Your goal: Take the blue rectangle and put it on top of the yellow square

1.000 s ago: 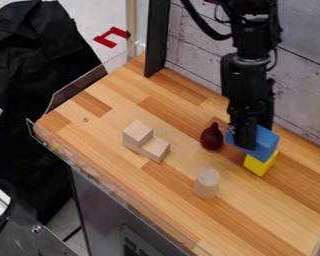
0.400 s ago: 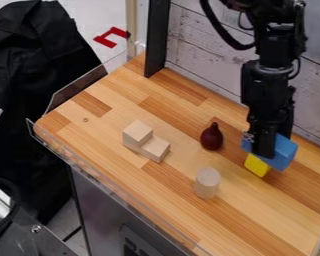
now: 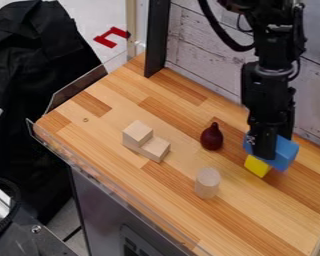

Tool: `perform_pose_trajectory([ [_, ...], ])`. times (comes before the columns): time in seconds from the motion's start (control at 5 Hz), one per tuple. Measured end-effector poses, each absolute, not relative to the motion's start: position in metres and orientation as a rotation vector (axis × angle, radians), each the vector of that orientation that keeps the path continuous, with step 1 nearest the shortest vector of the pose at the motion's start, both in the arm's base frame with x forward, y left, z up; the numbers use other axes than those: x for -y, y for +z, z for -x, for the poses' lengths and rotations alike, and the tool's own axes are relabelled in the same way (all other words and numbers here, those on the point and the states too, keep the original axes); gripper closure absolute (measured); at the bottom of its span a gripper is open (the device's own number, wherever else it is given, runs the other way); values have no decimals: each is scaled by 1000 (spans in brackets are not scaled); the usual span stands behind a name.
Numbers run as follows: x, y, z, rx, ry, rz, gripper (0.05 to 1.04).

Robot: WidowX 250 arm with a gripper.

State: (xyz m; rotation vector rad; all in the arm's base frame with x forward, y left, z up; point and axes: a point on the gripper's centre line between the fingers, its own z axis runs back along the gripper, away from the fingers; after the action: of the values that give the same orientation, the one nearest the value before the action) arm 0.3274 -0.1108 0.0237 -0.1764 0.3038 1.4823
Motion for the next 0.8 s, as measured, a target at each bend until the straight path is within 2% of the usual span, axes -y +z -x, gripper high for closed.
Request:
perform_pose_trajectory([
  [0.2, 109, 23, -327, -308, 1485, 180, 517],
  [0.4, 106, 22, -325, -315, 1483, 175, 469],
  [0.6, 103, 21, -321, -330, 1468, 152, 157],
  [0.8, 104, 22, -321, -335, 1464, 160, 79],
])
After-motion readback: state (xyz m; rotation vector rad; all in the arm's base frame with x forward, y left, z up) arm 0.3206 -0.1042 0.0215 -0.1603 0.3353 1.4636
